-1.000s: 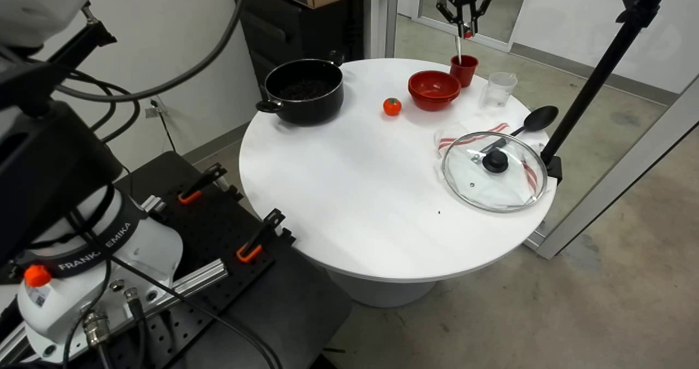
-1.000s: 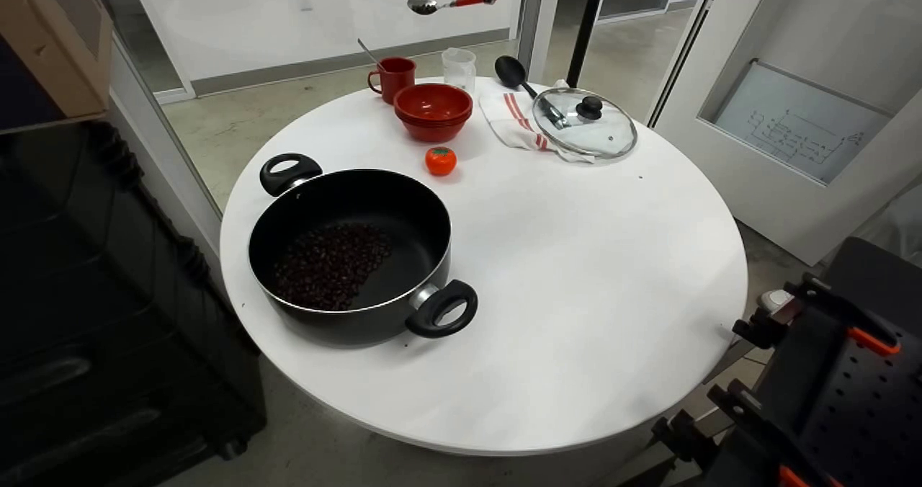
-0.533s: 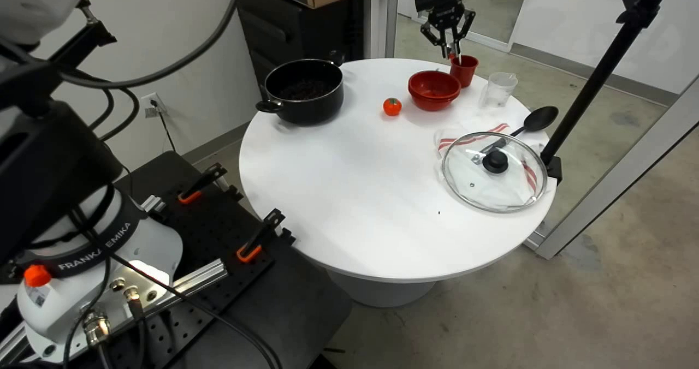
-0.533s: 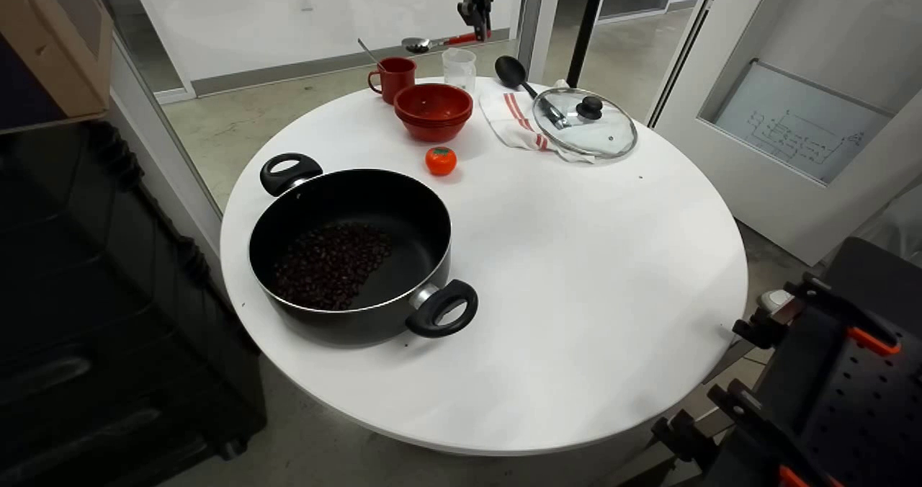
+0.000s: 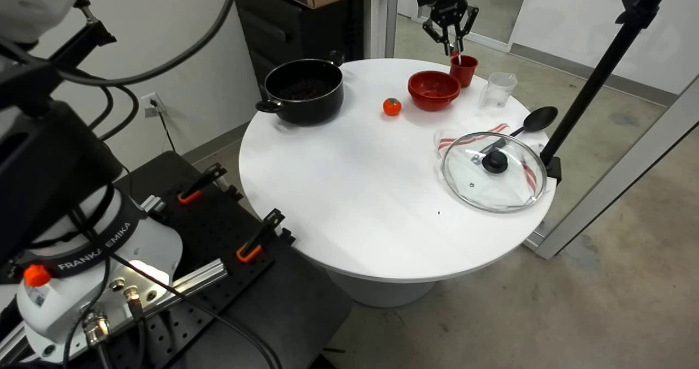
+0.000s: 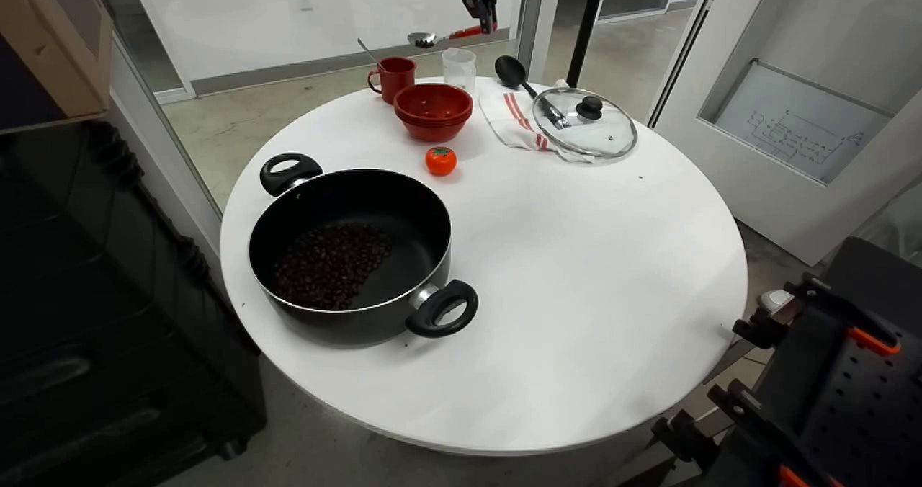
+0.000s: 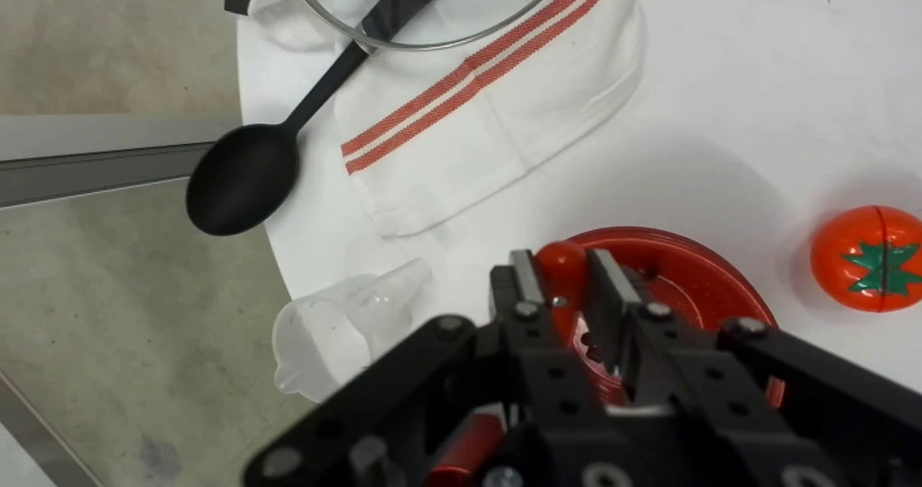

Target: Use the small spoon to scoop some beans from the pot into the bowl

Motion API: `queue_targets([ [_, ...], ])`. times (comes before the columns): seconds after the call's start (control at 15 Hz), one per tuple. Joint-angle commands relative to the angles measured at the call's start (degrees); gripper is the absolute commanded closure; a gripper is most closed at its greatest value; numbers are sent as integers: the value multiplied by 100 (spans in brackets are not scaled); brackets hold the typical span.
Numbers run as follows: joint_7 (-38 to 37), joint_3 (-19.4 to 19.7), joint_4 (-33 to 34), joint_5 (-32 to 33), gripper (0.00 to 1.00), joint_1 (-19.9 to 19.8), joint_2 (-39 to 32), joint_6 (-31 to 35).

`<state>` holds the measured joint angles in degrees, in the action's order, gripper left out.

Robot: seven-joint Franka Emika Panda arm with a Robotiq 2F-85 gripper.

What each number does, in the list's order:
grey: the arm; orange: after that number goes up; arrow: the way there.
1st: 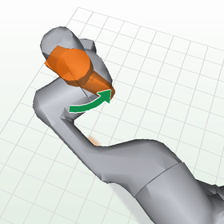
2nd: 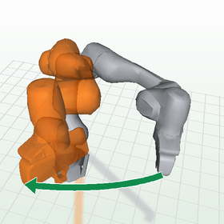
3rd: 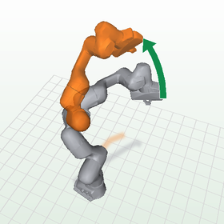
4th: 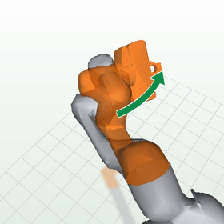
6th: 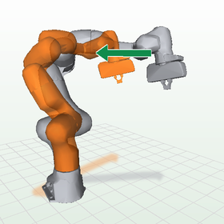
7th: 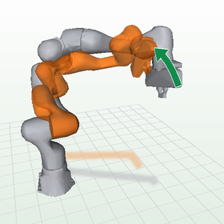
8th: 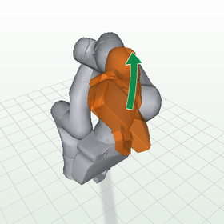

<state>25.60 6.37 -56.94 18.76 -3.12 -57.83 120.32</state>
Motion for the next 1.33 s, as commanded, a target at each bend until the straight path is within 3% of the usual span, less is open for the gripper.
queue_targets([
  [0.0,-5,87,304,159,95,49,-7,-339],
  [0.67,149,178,981,370,95,89,-180,-889],
  [1.27,345,209,926,651,95,193,-177,-898],
])
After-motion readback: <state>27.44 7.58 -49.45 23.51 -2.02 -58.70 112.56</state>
